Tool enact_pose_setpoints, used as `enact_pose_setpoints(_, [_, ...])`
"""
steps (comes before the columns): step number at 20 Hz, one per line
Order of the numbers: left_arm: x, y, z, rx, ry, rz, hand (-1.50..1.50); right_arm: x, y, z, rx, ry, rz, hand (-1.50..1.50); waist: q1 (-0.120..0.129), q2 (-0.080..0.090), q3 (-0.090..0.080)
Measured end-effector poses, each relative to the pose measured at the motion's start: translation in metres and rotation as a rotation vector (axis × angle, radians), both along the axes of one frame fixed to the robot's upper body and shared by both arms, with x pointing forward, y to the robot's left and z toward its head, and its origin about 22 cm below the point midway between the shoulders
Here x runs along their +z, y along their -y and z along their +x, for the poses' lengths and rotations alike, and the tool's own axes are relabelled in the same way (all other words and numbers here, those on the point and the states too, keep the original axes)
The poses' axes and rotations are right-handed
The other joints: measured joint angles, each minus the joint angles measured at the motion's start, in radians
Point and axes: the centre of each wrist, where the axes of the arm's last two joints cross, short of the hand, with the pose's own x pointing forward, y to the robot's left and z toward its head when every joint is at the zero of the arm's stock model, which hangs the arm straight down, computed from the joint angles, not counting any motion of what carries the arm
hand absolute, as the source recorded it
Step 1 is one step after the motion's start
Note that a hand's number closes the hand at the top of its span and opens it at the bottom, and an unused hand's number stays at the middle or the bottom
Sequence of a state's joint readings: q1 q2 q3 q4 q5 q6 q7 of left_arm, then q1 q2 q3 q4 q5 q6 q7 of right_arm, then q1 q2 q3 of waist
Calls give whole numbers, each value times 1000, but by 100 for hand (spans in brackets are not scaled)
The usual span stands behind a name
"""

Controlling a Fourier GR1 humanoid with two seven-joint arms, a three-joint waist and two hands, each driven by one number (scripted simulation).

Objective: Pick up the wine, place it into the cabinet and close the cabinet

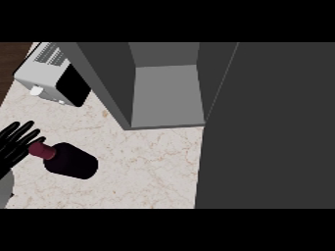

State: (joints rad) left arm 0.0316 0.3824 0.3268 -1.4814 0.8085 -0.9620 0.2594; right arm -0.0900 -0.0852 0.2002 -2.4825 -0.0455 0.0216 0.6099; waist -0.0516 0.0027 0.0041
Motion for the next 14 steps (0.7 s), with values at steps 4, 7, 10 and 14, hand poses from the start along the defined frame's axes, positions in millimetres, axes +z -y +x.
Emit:
enact_pose_setpoints(4, [-31,6,25,-21,-20,-37,-150,0,3,-1,-17,-8,-4,-150,13,1,-4])
enact_pose_setpoints(7, [-46,8,39,-29,-38,-47,-150,1,7,-1,-37,-15,-21,-150,21,0,-5])
enact_pose_setpoints(10, [-56,8,46,-18,-60,-38,-150,0,9,-2,-44,-19,-24,-150,27,0,-6])
enact_pose_setpoints(14, [-66,16,57,-23,-77,-22,-150,5,8,0,-47,-14,-21,-150,30,0,-6])
